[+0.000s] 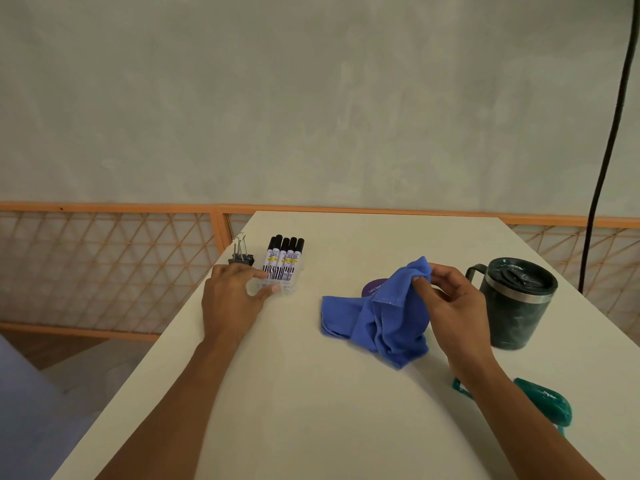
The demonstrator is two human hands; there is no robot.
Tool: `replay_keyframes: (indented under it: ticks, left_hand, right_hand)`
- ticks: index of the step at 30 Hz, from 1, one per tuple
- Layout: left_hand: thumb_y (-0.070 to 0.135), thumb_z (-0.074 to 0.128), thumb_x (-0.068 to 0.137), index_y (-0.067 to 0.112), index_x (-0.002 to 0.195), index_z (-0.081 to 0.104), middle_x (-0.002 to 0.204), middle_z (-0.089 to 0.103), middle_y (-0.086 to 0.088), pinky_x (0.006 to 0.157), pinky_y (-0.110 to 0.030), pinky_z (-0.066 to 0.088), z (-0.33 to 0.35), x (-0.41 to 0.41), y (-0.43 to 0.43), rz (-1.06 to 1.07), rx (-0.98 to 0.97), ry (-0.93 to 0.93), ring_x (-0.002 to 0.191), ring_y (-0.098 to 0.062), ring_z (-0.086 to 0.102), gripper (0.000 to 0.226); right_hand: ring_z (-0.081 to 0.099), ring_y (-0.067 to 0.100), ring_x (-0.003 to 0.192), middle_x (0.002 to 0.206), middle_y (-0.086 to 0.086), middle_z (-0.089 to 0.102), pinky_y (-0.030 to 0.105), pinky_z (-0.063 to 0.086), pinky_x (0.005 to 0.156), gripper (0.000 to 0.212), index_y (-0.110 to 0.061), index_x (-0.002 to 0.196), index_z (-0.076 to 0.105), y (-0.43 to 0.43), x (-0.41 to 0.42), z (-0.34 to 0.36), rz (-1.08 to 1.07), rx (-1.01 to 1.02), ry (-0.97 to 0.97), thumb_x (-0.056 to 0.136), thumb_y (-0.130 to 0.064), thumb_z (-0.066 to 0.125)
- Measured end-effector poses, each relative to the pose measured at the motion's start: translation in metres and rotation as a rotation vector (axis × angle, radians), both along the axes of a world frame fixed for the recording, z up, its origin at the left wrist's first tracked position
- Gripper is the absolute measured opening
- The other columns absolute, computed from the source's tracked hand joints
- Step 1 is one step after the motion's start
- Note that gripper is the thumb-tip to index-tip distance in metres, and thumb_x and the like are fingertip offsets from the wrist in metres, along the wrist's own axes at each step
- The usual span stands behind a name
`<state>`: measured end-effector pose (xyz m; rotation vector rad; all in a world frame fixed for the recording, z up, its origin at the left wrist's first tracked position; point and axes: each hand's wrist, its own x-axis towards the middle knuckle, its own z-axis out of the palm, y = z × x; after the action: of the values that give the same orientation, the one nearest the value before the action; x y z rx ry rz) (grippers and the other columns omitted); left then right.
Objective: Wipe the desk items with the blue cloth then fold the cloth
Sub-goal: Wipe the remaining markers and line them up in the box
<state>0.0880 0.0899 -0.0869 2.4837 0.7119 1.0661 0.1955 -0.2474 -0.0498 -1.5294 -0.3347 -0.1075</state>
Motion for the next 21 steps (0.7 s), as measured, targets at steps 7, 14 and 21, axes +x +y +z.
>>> replay_keyframes:
  ticks: [7, 14, 21]
  left_hand:
    - [0.057, 0.084, 0.085, 0.036, 0.106, 0.082, 0.111, 0.075, 0.017, 0.094, -0.039, 0.051, 0.009, 0.0, -0.029, -0.19, -0.004, -0.04, 0.114, -0.014, 0.06, 0.03]
    - [0.046, 0.089, 0.084, 0.038, 0.138, 0.068, 0.127, 0.073, 0.021, 0.091, -0.025, 0.054, 0.019, -0.003, -0.102, -0.742, -0.374, 0.019, 0.123, -0.011, 0.066, 0.058]
    - [0.028, 0.085, 0.093, 0.032, 0.1, 0.082, 0.098, 0.079, 0.015, 0.074, -0.022, 0.049, 0.013, 0.004, -0.124, -0.688, -0.44, -0.045, 0.092, -0.013, 0.071, 0.01]
  right_hand:
    - [0.073, 0.001, 0.105, 0.11, -0.018, 0.078, 0.028, 0.058, 0.089, 0.017, -0.031, 0.12, 0.072, 0.003, -0.01, 0.006, 0.088, -0.038, -0.018, 0.104, -0.028, 0.068]
    - [0.071, 0.01, 0.115, 0.121, -0.01, 0.076, 0.032, 0.057, 0.098, 0.028, -0.027, 0.133, 0.067, 0.007, -0.023, 0.01, 0.336, -0.108, 0.001, 0.114, -0.024, 0.046]
    - [0.07, 0.011, 0.121, 0.127, -0.011, 0.075, 0.034, 0.058, 0.104, 0.028, -0.024, 0.134, 0.068, 0.014, -0.024, 0.004, 0.391, -0.196, -0.086, 0.108, -0.016, 0.062]
